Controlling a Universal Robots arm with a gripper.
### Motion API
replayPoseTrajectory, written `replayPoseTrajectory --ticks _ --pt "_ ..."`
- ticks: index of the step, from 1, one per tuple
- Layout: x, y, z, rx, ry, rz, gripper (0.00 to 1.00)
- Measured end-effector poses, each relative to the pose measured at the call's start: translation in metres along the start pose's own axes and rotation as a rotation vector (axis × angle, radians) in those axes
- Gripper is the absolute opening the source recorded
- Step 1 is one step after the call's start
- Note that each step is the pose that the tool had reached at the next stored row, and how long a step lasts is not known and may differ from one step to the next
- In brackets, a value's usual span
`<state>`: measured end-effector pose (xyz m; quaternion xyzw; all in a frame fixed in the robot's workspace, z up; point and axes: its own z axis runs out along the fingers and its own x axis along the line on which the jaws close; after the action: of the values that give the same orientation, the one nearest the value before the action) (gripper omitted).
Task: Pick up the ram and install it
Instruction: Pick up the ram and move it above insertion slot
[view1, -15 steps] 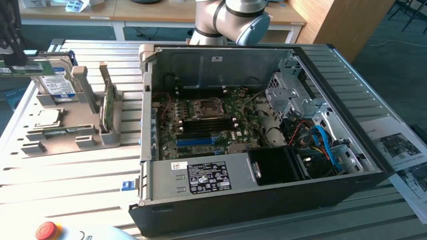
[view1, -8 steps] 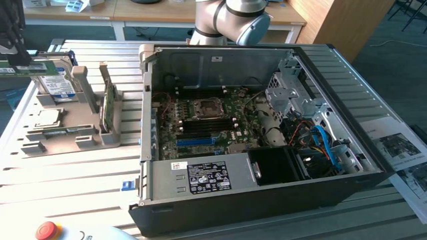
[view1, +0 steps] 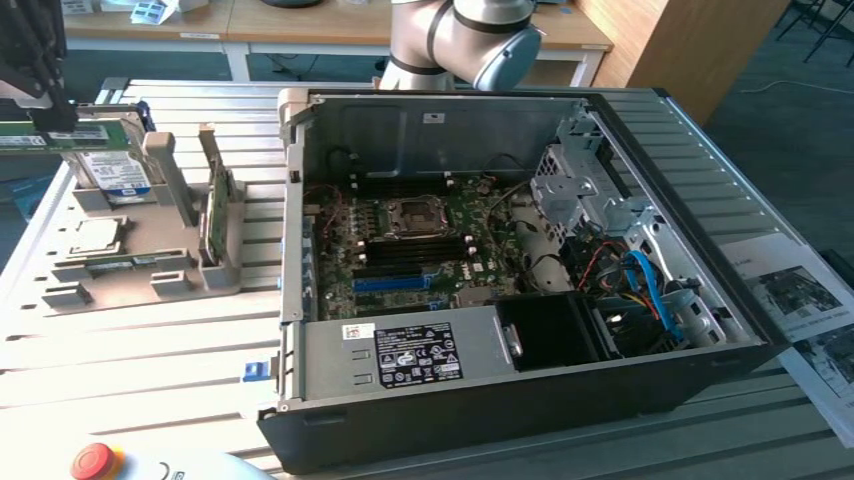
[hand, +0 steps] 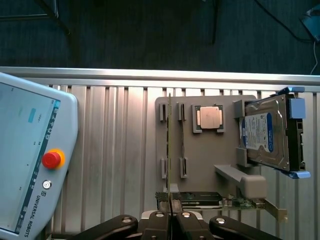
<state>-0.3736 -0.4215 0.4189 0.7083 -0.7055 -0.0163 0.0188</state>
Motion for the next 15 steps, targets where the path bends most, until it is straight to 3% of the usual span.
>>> replayPoseTrajectory --ticks 15 --pt "0.002 -0.0285 -0.0013 -0.0038 0.0001 -0.004 0.12"
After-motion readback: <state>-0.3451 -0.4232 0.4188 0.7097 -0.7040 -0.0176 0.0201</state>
